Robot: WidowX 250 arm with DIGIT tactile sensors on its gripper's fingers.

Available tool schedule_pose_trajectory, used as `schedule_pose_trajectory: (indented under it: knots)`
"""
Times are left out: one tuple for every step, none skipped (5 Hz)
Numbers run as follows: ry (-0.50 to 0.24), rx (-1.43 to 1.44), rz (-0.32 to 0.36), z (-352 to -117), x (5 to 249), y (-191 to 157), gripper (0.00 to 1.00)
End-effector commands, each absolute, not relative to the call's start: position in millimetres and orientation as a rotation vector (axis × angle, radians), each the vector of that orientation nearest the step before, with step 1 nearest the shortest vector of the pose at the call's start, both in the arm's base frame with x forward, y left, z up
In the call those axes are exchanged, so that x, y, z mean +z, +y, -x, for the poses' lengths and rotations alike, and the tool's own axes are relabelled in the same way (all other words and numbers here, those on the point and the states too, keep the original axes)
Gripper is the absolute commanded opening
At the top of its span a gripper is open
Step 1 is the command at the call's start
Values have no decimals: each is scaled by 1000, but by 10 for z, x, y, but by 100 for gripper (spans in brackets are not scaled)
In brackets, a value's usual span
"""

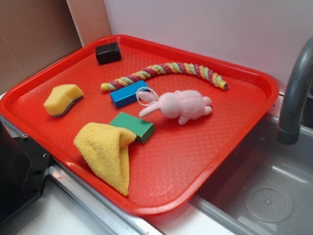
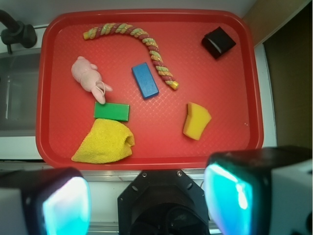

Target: Grab the green sponge.

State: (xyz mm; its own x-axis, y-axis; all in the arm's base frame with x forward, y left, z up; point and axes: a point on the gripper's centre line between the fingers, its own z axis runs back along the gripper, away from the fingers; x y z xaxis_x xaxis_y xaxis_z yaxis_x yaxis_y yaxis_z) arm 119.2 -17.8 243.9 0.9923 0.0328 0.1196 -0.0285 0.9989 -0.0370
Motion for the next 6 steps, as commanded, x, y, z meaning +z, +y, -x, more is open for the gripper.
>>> schedule_pose_trajectory:
  knots:
    - [-120, 31, 35, -1192, 2439, -178, 100]
    - [-134, 227, -14, -1446, 2023, 186, 100]
    - [-155, 341, -53, -1615, 1685, 438, 100]
    - [-165, 436, -87, -1802, 1391, 530, 100]
    - [-132, 533, -80, -1817, 1055, 660, 100]
    - [-74, 547, -95, -1778, 807, 730, 100]
